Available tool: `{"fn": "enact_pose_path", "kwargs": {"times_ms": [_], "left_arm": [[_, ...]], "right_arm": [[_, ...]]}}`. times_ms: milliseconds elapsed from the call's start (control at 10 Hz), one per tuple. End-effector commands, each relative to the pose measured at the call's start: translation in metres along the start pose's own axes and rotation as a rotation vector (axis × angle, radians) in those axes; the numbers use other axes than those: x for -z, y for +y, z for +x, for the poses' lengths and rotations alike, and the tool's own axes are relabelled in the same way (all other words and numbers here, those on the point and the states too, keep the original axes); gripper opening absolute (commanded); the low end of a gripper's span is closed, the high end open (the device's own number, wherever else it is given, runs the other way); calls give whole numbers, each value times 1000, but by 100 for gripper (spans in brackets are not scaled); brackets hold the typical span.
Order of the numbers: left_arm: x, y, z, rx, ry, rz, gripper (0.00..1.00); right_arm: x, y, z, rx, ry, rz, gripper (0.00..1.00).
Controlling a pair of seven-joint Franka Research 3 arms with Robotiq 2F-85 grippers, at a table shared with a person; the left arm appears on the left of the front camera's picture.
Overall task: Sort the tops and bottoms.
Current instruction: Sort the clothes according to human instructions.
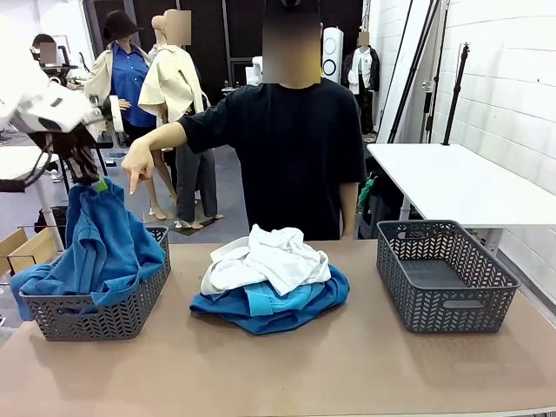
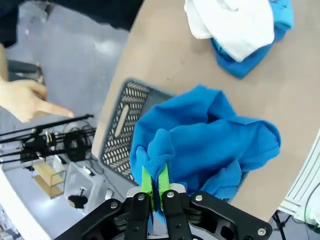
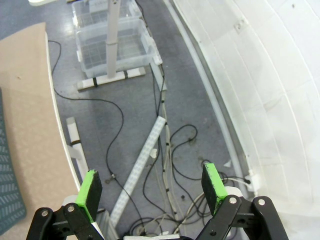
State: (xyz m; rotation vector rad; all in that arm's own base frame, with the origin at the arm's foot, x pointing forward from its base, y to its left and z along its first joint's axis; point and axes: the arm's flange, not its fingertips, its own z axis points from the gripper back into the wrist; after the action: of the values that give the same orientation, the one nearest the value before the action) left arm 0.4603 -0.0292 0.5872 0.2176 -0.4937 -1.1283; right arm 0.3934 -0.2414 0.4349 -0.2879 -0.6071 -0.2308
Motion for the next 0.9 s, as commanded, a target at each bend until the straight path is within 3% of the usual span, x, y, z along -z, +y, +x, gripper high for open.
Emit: {"fn": "enact_pose_path", "kwargs": {"times_ms": [0, 200, 500, 800], "left_arm": [[9, 3, -22, 32, 131, 65, 0], [27, -6, -45, 53, 263, 38, 0], [42, -29, -39, 71, 133, -40, 0], [63, -41, -40, 68, 115, -55, 0]], "right_arm": [[0, 2, 1, -3, -2, 0, 100], [0, 2, 1, -3, -2, 0, 100], [0, 2, 1, -3, -2, 0, 100], [0, 2, 1, -3, -2, 0, 100]]}}
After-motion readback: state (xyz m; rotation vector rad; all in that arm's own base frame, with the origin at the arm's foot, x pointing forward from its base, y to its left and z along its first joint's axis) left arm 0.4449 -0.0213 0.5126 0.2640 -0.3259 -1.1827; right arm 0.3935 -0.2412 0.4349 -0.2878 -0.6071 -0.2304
